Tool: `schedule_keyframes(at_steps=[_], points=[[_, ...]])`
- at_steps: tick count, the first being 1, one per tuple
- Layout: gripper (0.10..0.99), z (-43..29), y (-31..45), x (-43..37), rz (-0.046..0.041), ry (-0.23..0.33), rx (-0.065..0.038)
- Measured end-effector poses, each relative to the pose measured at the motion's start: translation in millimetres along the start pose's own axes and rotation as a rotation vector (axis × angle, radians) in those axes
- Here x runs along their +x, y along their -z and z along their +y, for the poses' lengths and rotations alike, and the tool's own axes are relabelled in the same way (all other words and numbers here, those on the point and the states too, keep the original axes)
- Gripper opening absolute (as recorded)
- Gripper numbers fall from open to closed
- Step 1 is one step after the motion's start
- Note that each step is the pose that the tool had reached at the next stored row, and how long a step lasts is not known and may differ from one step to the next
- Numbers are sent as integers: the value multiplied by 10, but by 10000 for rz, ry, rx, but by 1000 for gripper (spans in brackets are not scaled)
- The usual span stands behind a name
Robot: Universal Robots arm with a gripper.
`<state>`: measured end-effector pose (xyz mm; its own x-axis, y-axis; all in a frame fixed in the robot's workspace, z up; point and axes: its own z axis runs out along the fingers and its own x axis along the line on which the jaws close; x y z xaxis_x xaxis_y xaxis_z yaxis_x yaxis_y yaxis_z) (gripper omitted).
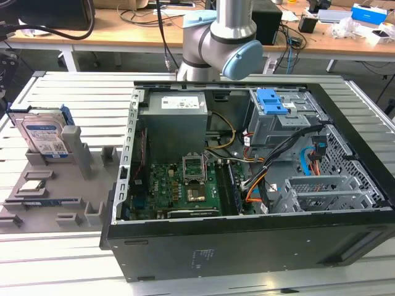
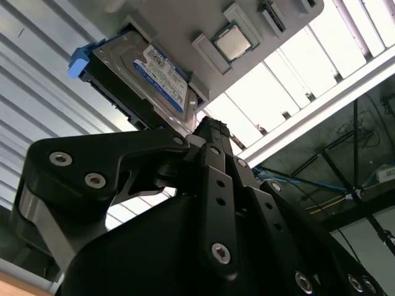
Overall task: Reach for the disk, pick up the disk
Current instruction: 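Pick up the disk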
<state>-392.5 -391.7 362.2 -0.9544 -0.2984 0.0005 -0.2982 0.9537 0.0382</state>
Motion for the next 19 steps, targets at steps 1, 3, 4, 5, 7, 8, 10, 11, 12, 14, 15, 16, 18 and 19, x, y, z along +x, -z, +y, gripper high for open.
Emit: schedule_keyframes(at_steps=[1, 3, 4, 5, 7, 8, 10, 11, 12, 14, 15, 16, 18, 19], points=[[106, 0, 0, 0, 3, 80, 0], [106, 0, 0, 0, 11, 299, 0], [106, 0, 0, 0, 16, 406, 0], [106, 0, 0, 0, 21, 545, 0], [106, 0, 0, 0, 29, 745, 0], [106, 0, 0, 0, 32, 820, 0], [106, 0, 0, 0, 40, 1036, 0], [106, 0, 0, 0, 47, 1236, 1], [106, 0, 0, 0, 54, 1395, 1], [106, 0, 0, 0, 60, 1570, 1], [106, 0, 0, 0, 66, 1705, 0], [106, 0, 0, 0, 70, 1834, 1], [106, 0, 0, 0, 76, 1996, 1], [106, 0, 0, 0, 82, 2120, 1]])
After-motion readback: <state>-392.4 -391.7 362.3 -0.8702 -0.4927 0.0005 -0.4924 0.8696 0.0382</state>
